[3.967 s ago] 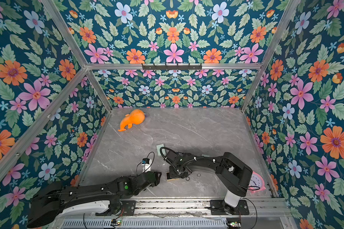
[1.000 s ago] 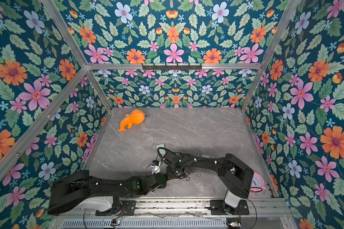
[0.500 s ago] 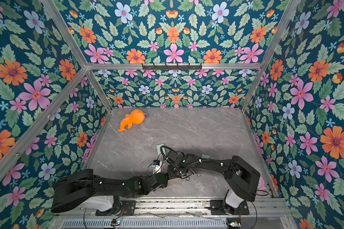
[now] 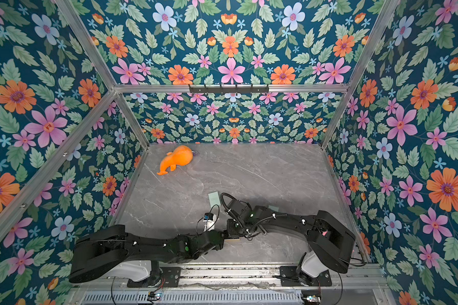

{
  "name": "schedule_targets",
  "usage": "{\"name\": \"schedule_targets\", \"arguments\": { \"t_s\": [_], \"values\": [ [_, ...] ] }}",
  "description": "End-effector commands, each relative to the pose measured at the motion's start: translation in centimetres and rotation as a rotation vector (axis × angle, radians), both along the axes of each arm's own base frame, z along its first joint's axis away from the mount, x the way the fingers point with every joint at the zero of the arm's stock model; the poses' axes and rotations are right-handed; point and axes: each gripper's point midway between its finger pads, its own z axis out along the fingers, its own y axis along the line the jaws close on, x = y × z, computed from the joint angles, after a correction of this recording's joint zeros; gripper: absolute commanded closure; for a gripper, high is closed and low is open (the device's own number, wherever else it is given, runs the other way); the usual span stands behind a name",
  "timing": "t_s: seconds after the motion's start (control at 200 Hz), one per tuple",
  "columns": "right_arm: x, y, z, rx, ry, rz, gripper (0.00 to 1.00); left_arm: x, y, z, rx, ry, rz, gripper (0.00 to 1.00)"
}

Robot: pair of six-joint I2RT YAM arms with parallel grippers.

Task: Take the rings out of the lift-off lid box
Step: Take out the ring from the jewelry box.

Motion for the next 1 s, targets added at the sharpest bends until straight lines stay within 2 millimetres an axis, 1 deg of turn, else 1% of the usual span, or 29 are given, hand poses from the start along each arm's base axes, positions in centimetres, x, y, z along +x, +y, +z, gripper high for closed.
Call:
{"name": "schedule_targets", "arguments": {
  "t_s": [0.0, 0.21, 0.28, 0.375, 0.54, 0.67, 0.815, 0.995],
  "values": [
    [0.0, 0.8, 0.3, 0.06, 0.017, -0.015, 0.9, -0.8, 1.2, -1.4, 0.076, 0.04, -0.019, 0.66],
    [0.0, 1.0, 0.2, 0.141, 0.044, -0.036, 0.9, -0.8, 1.2, -1.5, 0.081, 0.041, -0.021, 0.66],
    [0.1, 0.8, -0.1, 0.136, 0.044, -0.047, 0.91, -0.8, 1.2, -1.4, 0.079, 0.042, -0.021, 0.66],
    [0.0, 0.5, -0.8, 0.107, 0.053, -0.047, 0.91, -0.7, 1.0, -1.0, 0.068, 0.036, -0.023, 0.66],
    [0.2, 0.8, -1.5, 0.111, 0.058, -0.049, 0.91, -0.5, 0.4, 0.2, 0.039, 0.02, -0.03, 0.66],
    [0.3, 1.0, -1.9, 0.106, 0.063, -0.05, 0.92, -0.6, 0.0, 0.5, 0.024, 0.016, -0.041, 0.65],
    [0.3, 1.4, -2.2, 0.115, 0.073, -0.044, 0.92, -0.6, 0.1, 0.0, 0.04, 0.021, -0.043, 0.65],
    [0.5, 1.6, -1.1, 0.143, 0.049, -0.042, 0.92, -0.9, 0.3, -1.1, 0.061, 0.042, -0.044, 0.66]
  ]
}}
